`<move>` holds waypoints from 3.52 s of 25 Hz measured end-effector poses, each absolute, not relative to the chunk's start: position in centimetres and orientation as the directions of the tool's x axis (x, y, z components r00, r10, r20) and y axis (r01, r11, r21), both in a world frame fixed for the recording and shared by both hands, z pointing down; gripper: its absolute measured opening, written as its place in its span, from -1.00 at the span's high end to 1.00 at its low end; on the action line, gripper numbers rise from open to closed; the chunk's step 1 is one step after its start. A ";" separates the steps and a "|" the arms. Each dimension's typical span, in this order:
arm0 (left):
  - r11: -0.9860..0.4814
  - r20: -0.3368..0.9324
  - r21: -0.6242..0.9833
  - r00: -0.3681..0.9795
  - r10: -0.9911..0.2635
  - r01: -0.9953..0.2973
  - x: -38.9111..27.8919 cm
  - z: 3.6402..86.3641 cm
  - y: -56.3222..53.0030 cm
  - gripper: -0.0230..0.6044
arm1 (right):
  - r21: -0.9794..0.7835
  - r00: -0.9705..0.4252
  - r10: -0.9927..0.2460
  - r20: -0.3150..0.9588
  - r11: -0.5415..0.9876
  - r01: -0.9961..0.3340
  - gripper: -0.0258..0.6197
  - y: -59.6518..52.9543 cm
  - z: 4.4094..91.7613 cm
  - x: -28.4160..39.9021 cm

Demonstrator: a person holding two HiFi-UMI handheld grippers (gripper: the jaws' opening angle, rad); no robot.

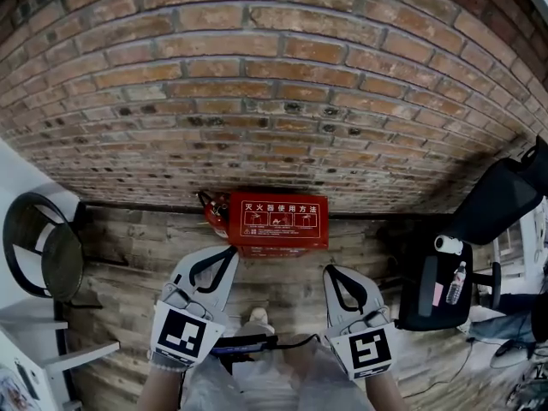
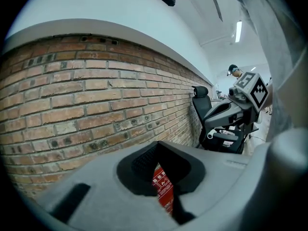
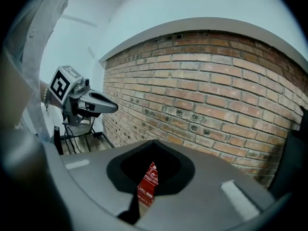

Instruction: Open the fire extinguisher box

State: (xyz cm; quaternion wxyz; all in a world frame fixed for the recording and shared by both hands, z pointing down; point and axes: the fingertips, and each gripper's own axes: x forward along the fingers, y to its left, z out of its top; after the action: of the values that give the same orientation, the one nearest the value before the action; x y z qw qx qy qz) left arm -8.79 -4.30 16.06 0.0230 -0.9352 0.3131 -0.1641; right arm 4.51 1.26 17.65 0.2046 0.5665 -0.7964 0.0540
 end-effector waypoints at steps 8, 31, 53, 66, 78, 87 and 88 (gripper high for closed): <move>-0.804 0.318 -0.116 0.745 -0.586 -0.583 -9.3 17.9 -4.5 0.93 | 0.143 -0.279 -0.860 0.426 0.369 -0.918 0.90 0.8 18.9 4.0; -0.762 0.389 -0.115 0.677 -0.625 -0.638 -8.2 20.1 -4.5 0.93 | 0.076 -0.398 -0.789 0.468 0.485 -0.871 0.90 -0.4 22.3 5.0; -0.767 0.462 -0.037 0.670 -0.581 -0.640 -5.5 29.4 -5.2 0.93 | -0.018 -0.486 -0.690 0.536 0.566 -0.824 0.90 -2.2 32.0 6.9; -0.749 0.515 0.003 0.643 -0.567 -0.663 -4.7 39.0 -6.0 0.93 | -0.093 -0.468 -0.677 0.568 0.513 -0.853 0.90 -3.9 41.3 7.6; -0.749 0.497 0.071 0.674 -0.546 -0.659 -3.6 46.2 -5.9 0.93 | -0.249 -0.514 -0.674 0.530 0.456 -0.854 0.90 -4.4 48.0 6.8; -0.707 0.471 0.267 0.729 -0.497 -0.655 -1.9 50.8 -5.7 0.93 | -0.320 -0.552 -0.632 0.544 0.452 -0.832 0.74 -4.3 52.7 6.5; -0.695 0.466 0.284 0.729 -0.501 -0.660 -1.8 51.1 -5.9 0.93 | -0.332 -0.562 -0.621 0.547 0.454 -0.826 0.73 -4.3 53.2 6.4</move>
State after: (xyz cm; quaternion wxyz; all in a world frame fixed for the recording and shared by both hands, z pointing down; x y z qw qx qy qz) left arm -1.80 -5.87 51.08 -0.2213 -0.9030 0.3216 -0.1794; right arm 6.37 -4.29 53.22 0.1765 0.4337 -0.8343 0.2910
